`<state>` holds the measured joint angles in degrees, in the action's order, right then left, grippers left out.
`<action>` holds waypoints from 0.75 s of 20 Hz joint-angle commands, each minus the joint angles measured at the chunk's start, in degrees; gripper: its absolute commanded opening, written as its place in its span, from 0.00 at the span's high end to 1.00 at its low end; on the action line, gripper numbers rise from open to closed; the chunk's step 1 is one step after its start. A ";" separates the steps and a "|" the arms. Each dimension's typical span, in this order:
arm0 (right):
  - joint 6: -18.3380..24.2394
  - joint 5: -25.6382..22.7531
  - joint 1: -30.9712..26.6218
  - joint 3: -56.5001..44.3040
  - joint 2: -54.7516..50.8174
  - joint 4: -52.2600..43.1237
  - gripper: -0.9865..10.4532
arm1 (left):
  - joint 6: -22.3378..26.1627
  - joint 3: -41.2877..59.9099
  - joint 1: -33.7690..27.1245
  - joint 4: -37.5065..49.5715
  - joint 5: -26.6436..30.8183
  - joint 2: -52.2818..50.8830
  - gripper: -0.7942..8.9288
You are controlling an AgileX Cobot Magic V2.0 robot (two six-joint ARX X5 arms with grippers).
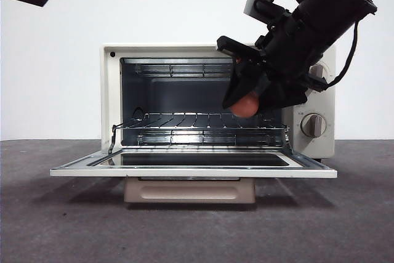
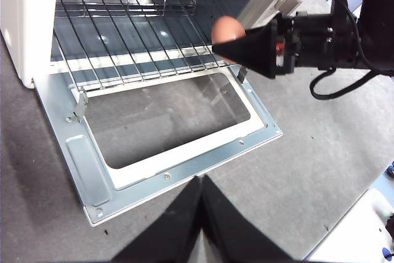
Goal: Eggoven
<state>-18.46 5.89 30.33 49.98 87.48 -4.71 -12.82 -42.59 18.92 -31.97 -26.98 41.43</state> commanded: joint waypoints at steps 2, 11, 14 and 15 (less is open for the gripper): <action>-0.39 -1.81 0.28 0.74 1.84 -1.25 0.91 | 0.09 -0.28 0.07 -0.39 -0.24 -0.28 0.91; -0.44 -2.97 0.52 0.74 2.97 -0.26 0.80 | -0.07 -0.28 0.07 -0.22 -0.24 -0.33 0.91; -0.70 -2.93 0.70 0.74 2.97 -0.31 0.69 | -0.04 -0.28 0.07 -0.22 -0.24 -0.33 0.91; -0.70 -2.95 0.68 0.74 2.97 -0.33 0.67 | -0.04 -0.28 0.07 -0.22 -0.24 -0.31 0.91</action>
<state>-18.48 2.96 30.39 49.98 89.71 -4.64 -12.84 -42.59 18.87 -32.80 -26.98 40.86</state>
